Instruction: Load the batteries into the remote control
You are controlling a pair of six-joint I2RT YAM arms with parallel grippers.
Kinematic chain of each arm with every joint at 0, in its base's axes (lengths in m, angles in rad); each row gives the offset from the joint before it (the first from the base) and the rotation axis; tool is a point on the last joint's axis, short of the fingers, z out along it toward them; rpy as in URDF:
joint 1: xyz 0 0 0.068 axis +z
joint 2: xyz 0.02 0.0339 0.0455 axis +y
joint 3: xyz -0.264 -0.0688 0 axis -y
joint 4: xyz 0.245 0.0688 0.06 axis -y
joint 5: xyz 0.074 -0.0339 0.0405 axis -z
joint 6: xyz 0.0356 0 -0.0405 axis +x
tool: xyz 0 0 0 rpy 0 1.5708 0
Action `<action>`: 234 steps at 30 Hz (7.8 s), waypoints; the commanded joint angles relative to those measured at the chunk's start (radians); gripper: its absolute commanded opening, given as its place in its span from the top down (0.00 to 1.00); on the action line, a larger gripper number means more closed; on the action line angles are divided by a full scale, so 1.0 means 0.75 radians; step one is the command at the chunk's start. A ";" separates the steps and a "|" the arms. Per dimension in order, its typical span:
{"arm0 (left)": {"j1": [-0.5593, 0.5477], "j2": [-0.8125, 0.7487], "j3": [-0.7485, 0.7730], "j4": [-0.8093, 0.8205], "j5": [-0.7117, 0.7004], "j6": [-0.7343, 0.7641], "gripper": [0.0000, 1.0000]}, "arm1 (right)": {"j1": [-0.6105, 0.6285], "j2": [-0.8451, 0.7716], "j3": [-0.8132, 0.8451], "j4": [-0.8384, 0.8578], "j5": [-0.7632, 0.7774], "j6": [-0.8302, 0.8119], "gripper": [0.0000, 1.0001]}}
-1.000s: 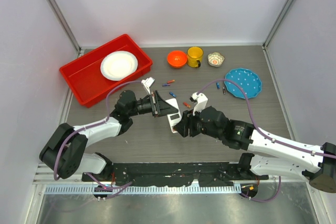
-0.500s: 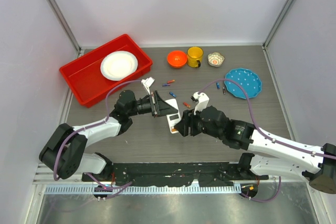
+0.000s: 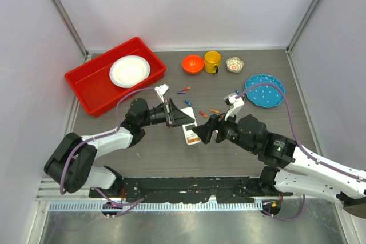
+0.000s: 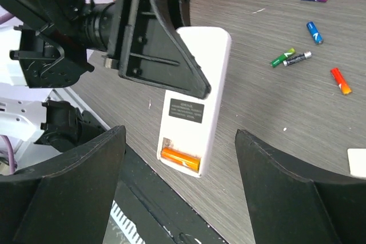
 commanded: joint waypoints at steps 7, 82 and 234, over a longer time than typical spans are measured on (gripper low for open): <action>0.007 0.093 -0.104 0.647 -0.073 -0.275 1.00 | -0.048 -0.143 -0.397 0.472 -0.075 0.256 0.20; 0.202 -0.625 -0.244 -0.241 0.015 0.048 1.00 | -0.479 1.645 0.635 0.458 0.017 -0.534 0.44; 0.200 -0.834 -0.344 -0.425 -0.096 0.093 1.00 | -0.158 1.186 0.275 -0.047 0.506 0.538 0.19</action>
